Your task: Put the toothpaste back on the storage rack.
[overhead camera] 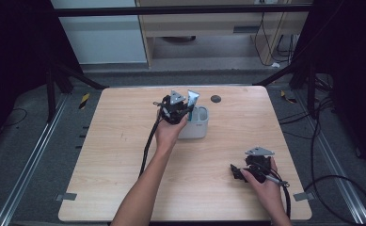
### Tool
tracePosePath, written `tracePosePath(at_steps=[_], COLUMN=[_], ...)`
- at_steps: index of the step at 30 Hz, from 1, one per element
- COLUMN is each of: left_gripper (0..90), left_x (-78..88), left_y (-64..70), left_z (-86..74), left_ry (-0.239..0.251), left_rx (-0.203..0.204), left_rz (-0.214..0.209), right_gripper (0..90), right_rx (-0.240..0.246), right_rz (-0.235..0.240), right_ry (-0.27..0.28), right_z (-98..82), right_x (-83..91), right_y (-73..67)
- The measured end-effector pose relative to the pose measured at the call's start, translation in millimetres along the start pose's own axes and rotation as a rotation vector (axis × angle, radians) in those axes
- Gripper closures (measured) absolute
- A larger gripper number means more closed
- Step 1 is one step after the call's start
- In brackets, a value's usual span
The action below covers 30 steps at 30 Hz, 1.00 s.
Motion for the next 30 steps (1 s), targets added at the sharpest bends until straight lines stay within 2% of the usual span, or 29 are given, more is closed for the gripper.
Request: tracePosePath(at_steps=[30], left_gripper=[78.4], left_x=[-1.7], left_y=[1.9], left_z=[-3.6], left_ry=[-0.023], left_rx=[-0.005], left_rz=[0.002], right_gripper=[0.3], right_rx=[0.001], right_rz=[0.0], right_ry=[0.001], right_z=[0.0], right_x=[-0.1], right_y=[0.0])
Point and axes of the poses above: each handheld gripper's, and its own axes: x roughly backward along the jaws, z roughly out of its top, y roughly to its right, the point moved 7 cm from there along -x, roughly forward along the jaws, and after that the axes turned 14 degrees about z, right-handed, at the moved point
